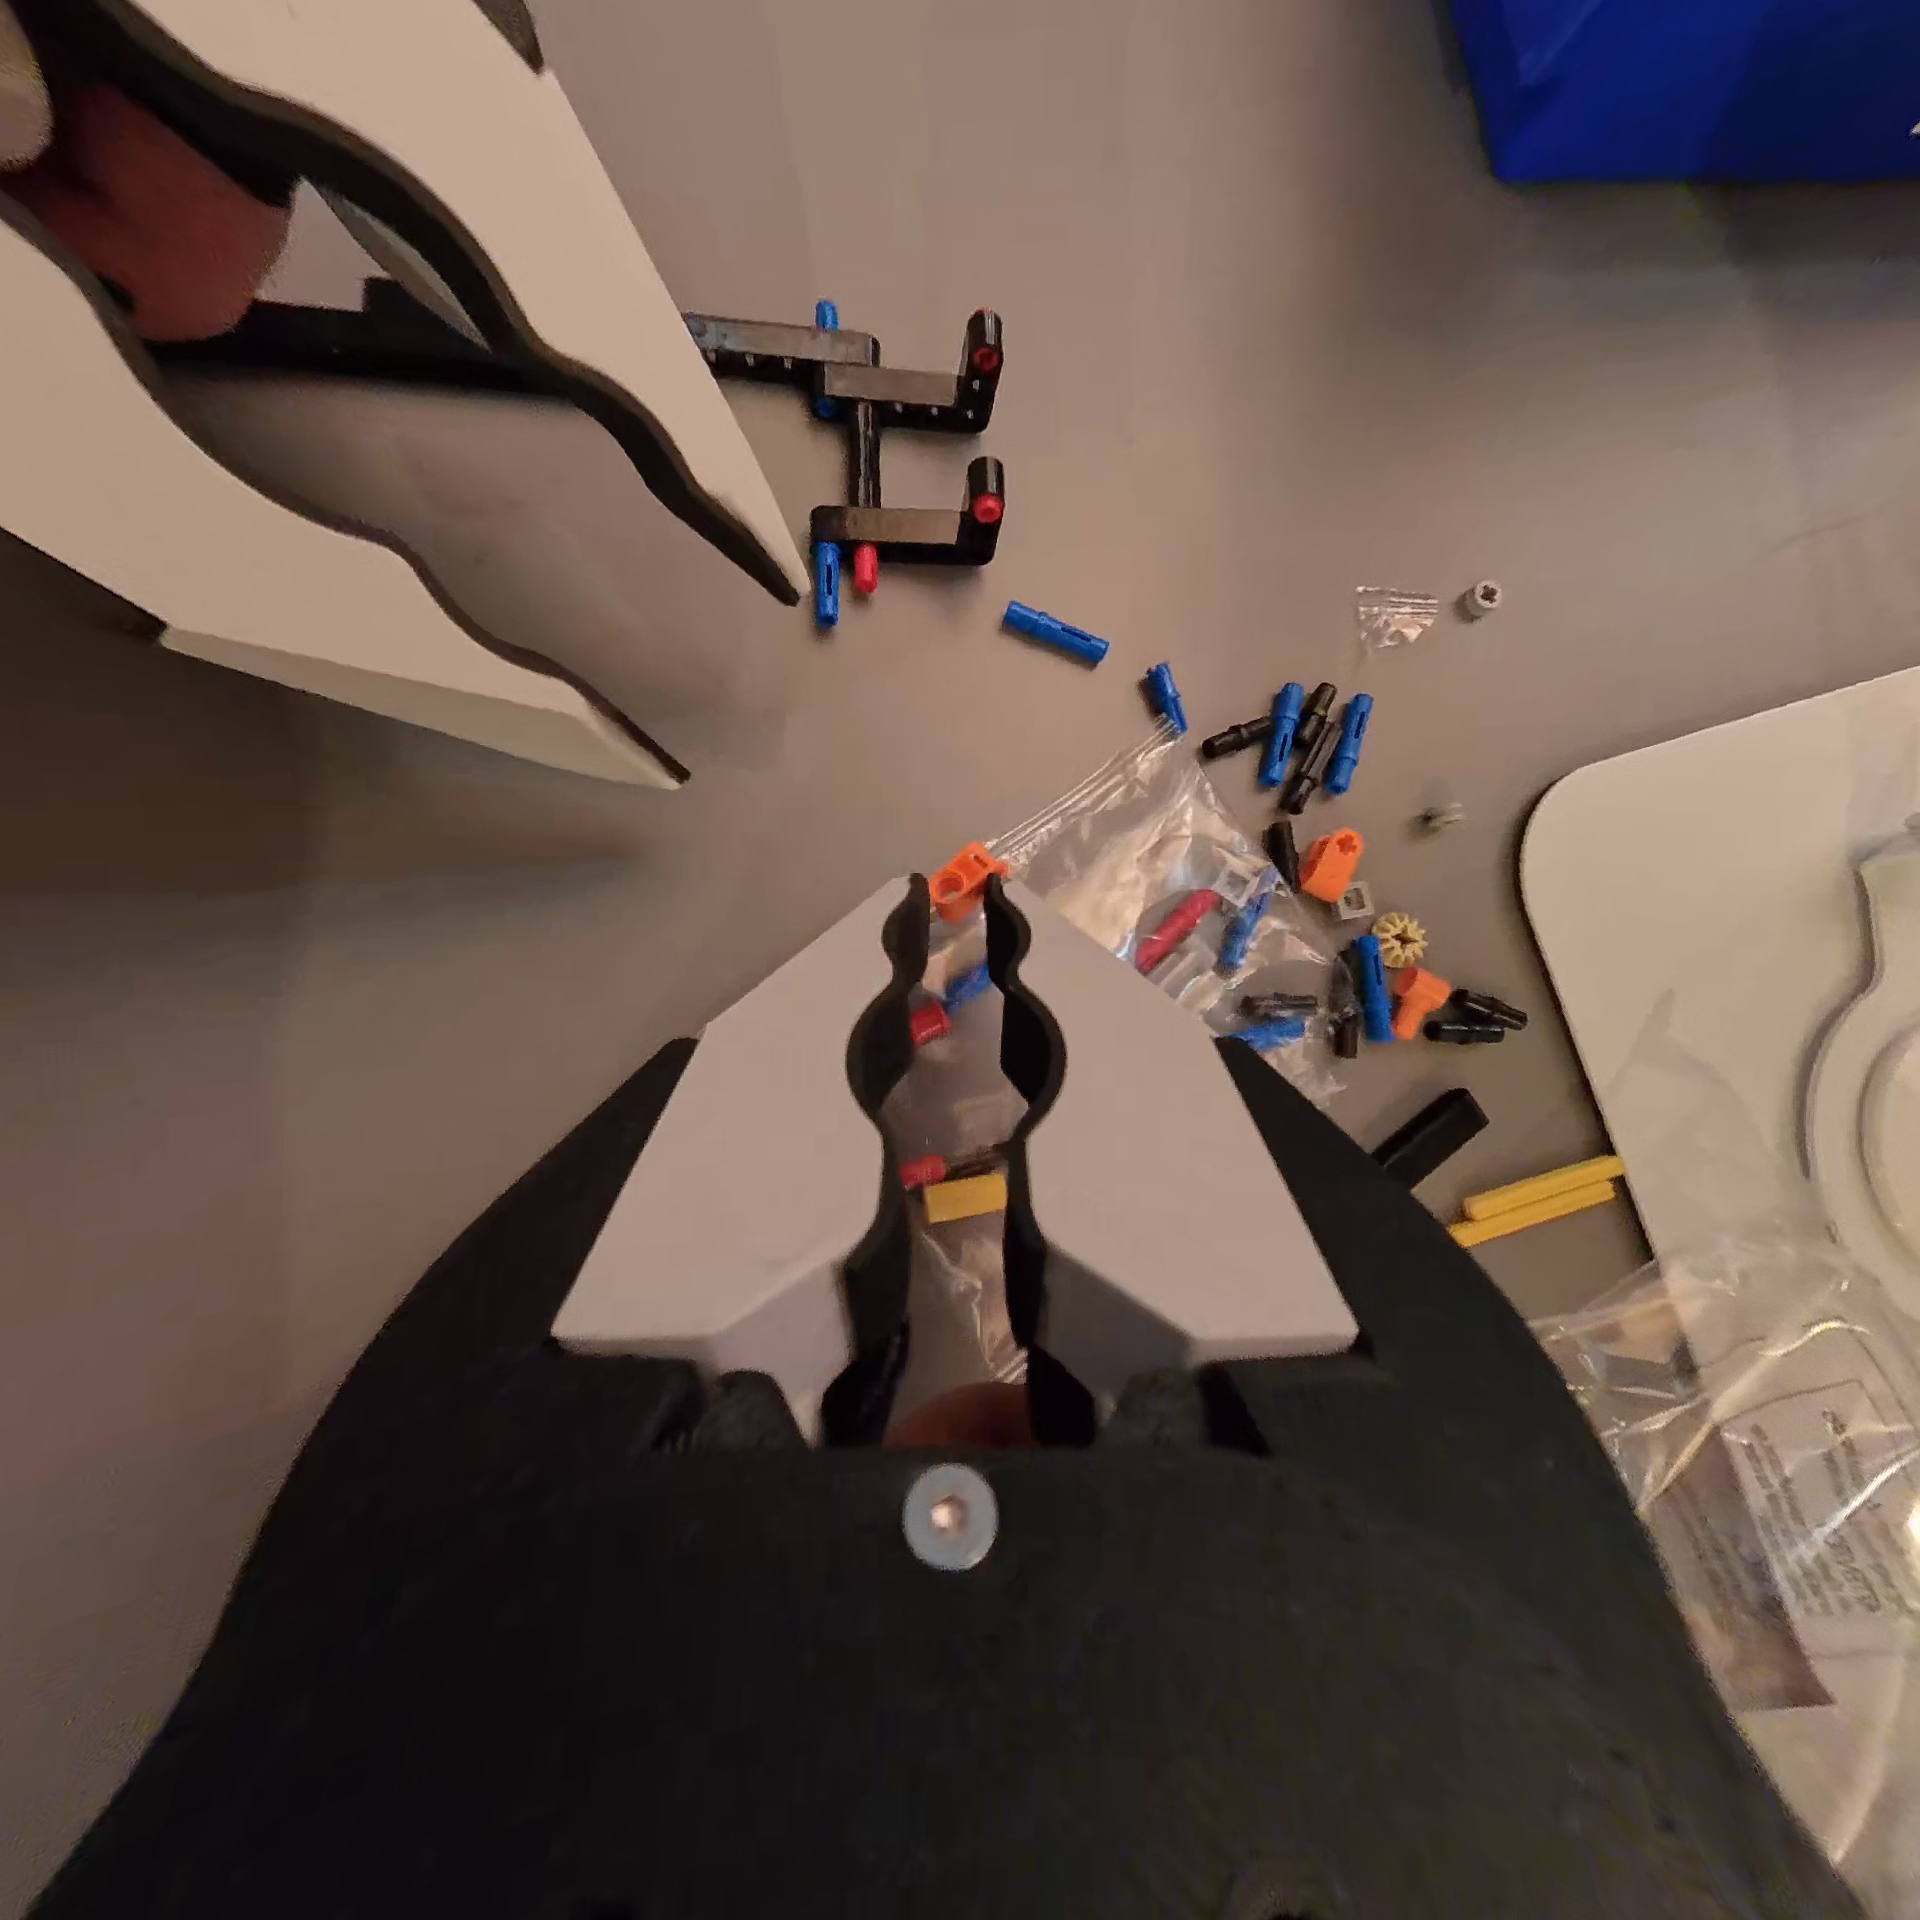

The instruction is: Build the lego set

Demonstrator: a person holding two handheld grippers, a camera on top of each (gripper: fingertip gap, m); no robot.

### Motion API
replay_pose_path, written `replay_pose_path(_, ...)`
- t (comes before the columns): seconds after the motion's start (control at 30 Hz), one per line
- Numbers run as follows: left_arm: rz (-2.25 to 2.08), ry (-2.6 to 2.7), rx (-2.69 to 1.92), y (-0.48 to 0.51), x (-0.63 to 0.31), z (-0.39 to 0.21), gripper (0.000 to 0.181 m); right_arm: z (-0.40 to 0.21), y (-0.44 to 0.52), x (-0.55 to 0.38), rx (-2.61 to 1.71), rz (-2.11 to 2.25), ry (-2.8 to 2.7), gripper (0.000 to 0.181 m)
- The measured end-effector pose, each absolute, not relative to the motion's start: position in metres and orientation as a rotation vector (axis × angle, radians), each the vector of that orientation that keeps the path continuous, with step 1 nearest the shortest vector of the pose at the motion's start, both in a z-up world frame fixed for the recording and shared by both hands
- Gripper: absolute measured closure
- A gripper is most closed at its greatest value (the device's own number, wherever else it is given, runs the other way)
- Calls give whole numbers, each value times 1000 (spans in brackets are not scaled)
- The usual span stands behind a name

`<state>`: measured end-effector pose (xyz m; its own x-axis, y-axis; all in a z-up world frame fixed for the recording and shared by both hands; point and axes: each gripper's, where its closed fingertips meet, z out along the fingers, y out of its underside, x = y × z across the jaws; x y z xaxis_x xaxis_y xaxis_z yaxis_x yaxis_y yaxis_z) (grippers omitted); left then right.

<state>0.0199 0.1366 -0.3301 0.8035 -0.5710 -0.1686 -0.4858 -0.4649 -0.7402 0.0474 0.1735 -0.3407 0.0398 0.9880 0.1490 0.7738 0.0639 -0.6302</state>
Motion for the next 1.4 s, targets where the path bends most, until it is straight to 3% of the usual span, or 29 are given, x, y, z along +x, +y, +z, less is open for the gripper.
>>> replay_pose_path(0.23, -180, 812, -2110, 131, 38, -321, 146, -319, 141, 78, -1820, 651, -1750, 174)
replay_pose_path(0.47, -246, 926, -2111, 118, 67, -332, 145, -350, 106, 108, -1916, 623, -1737, 174)
replay_pose_path(0.73, -215, 953, -2110, 116, 73, -333, 146, -343, 111, 110, -1883, 606, -1742, 162)
replay_pose_path(1.07, -192, 938, -2097, 119, 68, -328, 146, -355, 145, 107, -1865, 398, -1825, 171)
replay_pose_path(1.17, -187, 931, -2097, 120, 65, -328, 146, -356, 146, 104, -1874, 396, -1831, 180)
replay_pose_path(1.4, -190, 913, -2093, 122, 64, -328, 147, -354, 147, 104, -1923, 501, -1763, 181)
